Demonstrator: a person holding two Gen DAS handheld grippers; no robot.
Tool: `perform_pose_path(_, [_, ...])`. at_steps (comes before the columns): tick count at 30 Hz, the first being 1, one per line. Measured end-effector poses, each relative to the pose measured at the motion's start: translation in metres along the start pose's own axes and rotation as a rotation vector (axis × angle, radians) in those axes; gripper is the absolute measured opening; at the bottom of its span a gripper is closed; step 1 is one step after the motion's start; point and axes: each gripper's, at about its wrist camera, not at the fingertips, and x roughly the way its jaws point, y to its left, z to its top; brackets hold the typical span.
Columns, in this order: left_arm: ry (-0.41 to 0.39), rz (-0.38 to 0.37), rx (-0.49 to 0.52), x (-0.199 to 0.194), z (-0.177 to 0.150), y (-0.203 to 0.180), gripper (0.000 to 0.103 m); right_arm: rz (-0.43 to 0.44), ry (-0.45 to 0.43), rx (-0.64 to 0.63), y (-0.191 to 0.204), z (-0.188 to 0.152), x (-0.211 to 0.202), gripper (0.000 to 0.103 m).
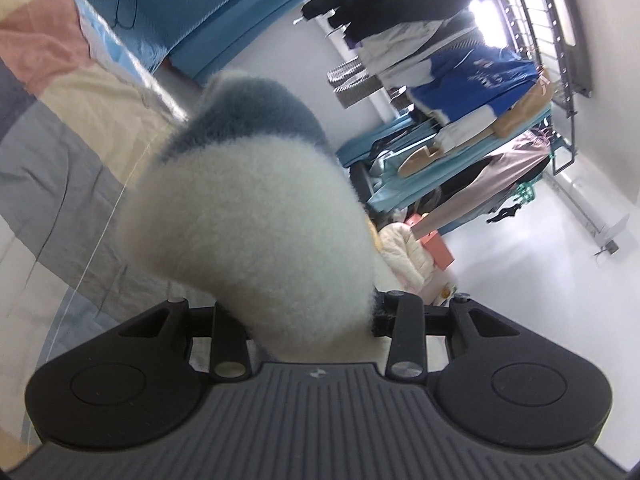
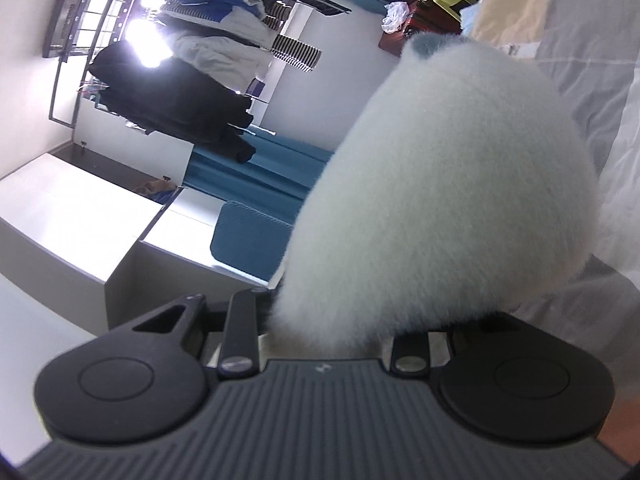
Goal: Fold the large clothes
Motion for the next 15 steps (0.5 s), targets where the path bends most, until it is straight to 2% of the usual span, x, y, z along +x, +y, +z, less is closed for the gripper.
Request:
perform_pose_path(6, [0.065, 0.044, 0.015, 0.037, -0.013, 0.056, 0.044, -0.049, 0.034, -0.001, -0.051, -0.016, 0.024, 0.037])
perform_pose_path(11, [0.097, 0.067, -0.015, 0.055, -0.034, 0.106, 0.044, -0.078, 0.056, -0.018, -0.082, -0.037, 0.027, 0.037])
perform_pose_path(15, [0.106, 0.074, -0.036, 0.057, -0.049, 0.136, 0.044, -0.057, 0.063, -0.066, -0.095, -0.052, 0.021, 0.038])
